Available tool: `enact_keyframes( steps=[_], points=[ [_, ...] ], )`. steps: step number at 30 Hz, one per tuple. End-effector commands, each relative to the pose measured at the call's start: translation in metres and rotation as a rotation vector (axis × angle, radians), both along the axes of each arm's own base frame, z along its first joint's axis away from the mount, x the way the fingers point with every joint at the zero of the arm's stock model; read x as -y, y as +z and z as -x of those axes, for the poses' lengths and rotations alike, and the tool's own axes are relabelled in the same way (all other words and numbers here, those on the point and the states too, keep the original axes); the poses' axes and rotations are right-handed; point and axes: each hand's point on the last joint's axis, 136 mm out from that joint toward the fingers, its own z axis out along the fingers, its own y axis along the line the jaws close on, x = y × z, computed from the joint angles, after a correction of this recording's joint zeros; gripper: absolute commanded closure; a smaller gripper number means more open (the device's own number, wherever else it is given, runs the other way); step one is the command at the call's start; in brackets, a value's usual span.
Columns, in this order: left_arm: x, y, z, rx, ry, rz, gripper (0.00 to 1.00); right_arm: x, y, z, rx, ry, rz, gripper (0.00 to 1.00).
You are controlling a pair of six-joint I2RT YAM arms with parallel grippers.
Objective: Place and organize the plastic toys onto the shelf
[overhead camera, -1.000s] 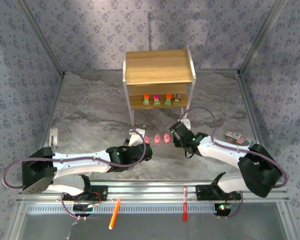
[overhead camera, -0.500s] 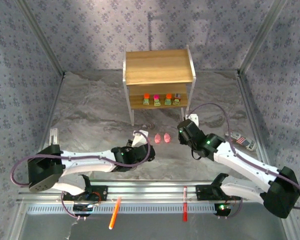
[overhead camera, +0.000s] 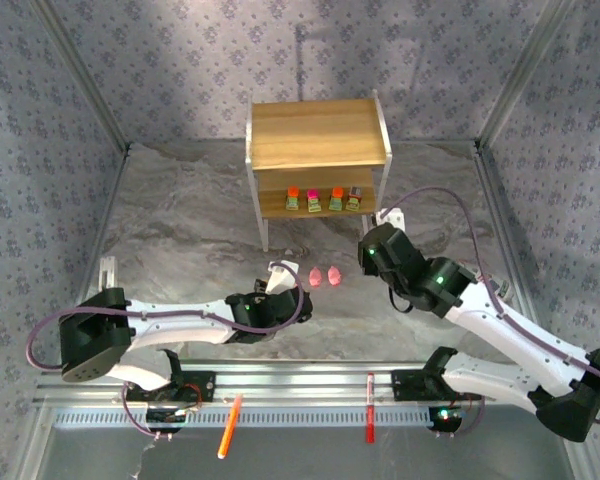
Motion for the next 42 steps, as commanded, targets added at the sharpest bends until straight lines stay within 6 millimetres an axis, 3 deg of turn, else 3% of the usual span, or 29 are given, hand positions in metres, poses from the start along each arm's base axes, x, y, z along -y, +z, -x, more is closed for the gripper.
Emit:
enact_keyframes(
  steps=[1, 5, 6, 11, 20, 30, 42],
  points=[
    [0.006, 0.009, -0.001, 0.017, -0.006, 0.016, 0.23, 0.005, 0.025, 0.0, 0.039, 0.01, 0.042, 0.69],
    [0.004, 0.012, 0.0, 0.025, -0.009, 0.012, 0.23, 0.002, 0.044, -0.004, 0.066, 0.021, 0.06, 0.69],
    [0.003, 0.012, 0.0, 0.028, -0.011, 0.009, 0.23, 0.001, 0.059, -0.006, 0.09, 0.019, 0.045, 0.69],
    [0.0, 0.013, 0.001, 0.034, -0.016, 0.006, 0.22, -0.003, 0.087, -0.014, 0.136, 0.026, 0.056, 0.69],
    [-0.003, 0.016, 0.005, 0.05, -0.027, -0.003, 0.22, -0.022, 0.121, -0.039, 0.168, 0.043, 0.091, 0.69],
    [-0.011, 0.018, 0.01, 0.069, -0.029, -0.008, 0.21, -0.024, 0.141, -0.08, 0.164, 0.013, 0.105, 0.69],
    [-0.017, 0.019, 0.014, 0.079, -0.037, 0.003, 0.2, -0.013, 0.142, -0.115, 0.14, -0.034, 0.136, 0.68]
  ],
)
